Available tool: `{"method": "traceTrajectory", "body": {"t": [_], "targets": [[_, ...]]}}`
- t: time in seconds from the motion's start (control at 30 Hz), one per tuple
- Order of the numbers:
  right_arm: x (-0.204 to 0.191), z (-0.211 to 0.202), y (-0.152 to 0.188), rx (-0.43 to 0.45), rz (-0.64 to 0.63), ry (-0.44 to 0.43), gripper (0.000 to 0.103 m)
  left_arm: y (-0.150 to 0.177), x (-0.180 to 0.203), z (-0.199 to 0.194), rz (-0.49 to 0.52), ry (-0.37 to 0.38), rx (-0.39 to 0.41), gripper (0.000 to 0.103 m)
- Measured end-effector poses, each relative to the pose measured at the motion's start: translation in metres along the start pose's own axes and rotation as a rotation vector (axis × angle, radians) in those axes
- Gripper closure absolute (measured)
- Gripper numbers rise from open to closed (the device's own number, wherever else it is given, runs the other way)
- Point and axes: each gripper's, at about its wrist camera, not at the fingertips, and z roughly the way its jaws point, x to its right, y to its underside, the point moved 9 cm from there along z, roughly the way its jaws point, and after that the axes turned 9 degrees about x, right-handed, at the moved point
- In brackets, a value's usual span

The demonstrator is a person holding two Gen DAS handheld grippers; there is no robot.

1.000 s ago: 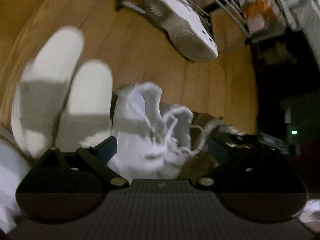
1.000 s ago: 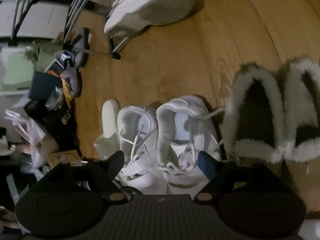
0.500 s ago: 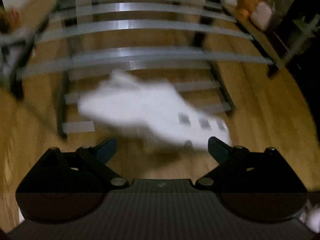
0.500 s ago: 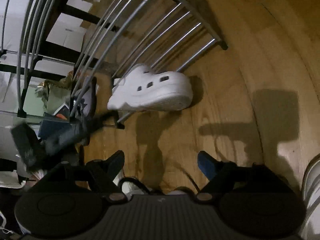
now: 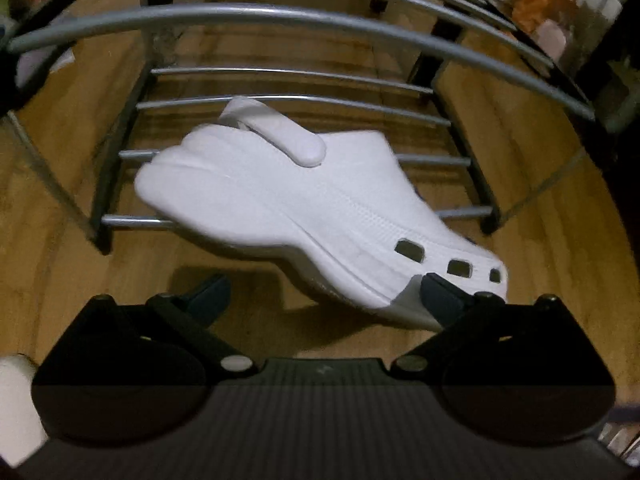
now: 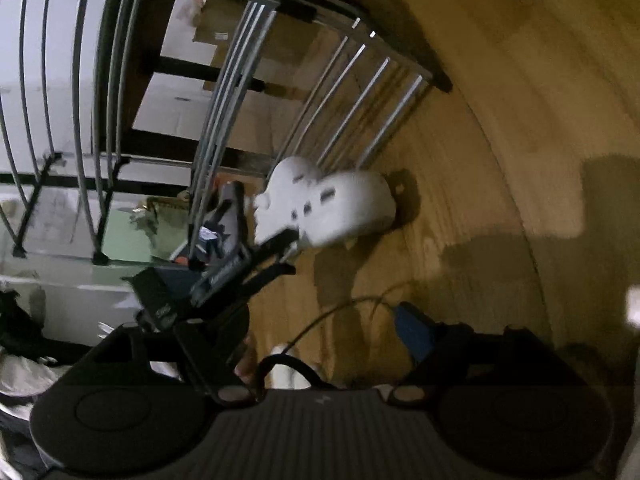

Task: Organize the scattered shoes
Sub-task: 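Reach the left tool toward the white clog lying by the rack, then grasp the white clog with purple charm by its rim with the left tool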

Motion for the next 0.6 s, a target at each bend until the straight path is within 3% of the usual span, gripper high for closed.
{"method": "traceTrajectory", "body": {"t": [0.17, 0.27, 0.4, 0.6], "targets": [[-0.002, 0.010, -0.001, -0.011, 0.012, -0.002, 0.021, 0.028, -0.012, -0.009, 0.126, -0.114, -0.162, 0.001], [0.000, 0.007, 0.000, -0.011, 0.046, -0.022, 0.021, 0.022, -0.014, -0.039, 0.220, -0.111, -0.126, 0.001], [0.006, -0.005, -0.001, 0.008, 0.044, -0.001, 0.021, 0.004, -0.015, -0.065, 0.216, -0.041, -0.090, 0.000], [0.021, -0.026, -0.001, 0.042, 0.101, 0.006, 0.021, -0.007, -0.046, -0.061, 0.259, -0.158, -0.107, 0.000]]}}
